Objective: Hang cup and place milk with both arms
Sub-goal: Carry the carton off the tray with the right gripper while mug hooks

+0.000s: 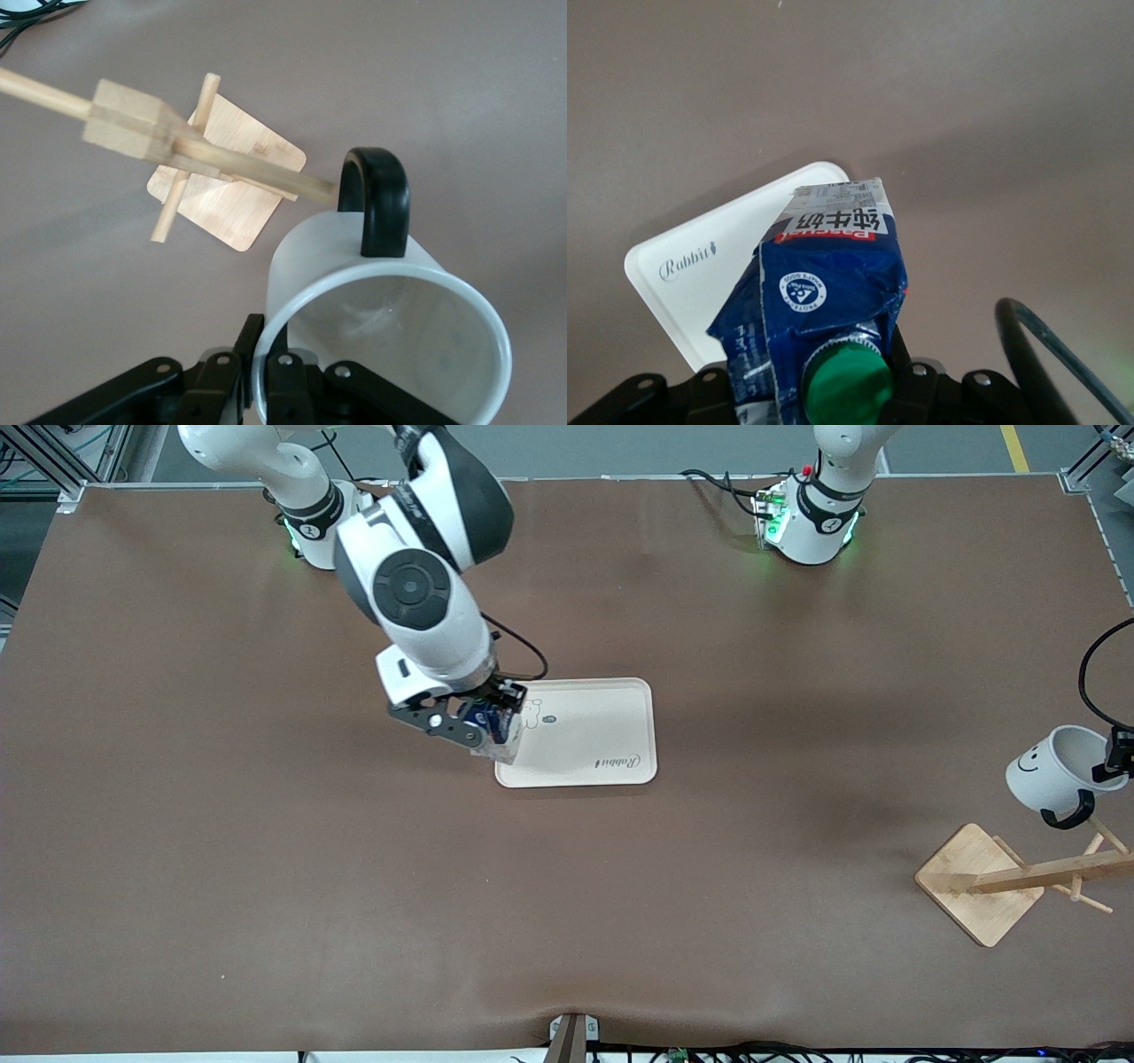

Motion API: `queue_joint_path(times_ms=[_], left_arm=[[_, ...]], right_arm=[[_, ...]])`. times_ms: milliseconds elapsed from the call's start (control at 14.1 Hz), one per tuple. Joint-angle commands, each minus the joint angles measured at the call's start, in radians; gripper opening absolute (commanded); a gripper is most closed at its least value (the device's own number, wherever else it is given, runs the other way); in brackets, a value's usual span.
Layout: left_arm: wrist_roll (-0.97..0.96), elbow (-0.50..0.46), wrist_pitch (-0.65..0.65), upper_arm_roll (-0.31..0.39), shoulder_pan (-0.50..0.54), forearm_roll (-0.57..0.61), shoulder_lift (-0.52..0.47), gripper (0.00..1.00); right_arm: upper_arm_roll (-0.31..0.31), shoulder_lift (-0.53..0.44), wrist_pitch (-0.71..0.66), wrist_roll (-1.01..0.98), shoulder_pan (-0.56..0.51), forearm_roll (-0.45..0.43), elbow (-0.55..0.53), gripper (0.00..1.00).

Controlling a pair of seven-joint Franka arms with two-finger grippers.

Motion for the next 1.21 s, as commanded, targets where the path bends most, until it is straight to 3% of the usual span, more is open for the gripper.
queue_joint_path(times_ms=[0,498,853,924,1066,1137], left_arm=[[0.024,0.022,0.011,0.001,0.006,-0.015,0.004,0.00],[0.042,0.054,0.037,0.031,0.006,-0.016,0.043,0.00],[0.056,0.054,0.069,0.050,0.021,-0.027,0.072,0.00],[0.059,0.054,0.072,0.050,0.023,-0.027,0.077,0.26],[0.058,0.053,0.085,0.050,0.026,-0.048,0.081,1.00],[0.055,0.053,0.085,0.050,0.029,-0.071,0.080,1.00]], right_arm=[[-0.016,-0.050,-0.066,-0.075,-0.051,0.000,-0.005,0.00],[-0.016,-0.105,-0.126,-0.308,-0.246,-0.003,-0.126,0.00],[-0.016,-0.105,-0.104,-0.534,-0.367,-0.150,-0.229,0.00],[-0.016,-0.105,-0.087,-0.578,-0.398,-0.156,-0.244,0.00],[-0.016,-0.108,-0.044,-0.682,-0.467,-0.158,-0.289,0.00],[-0.017,-0.108,-0.027,-0.738,-0.492,-0.161,-0.305,0.00]])
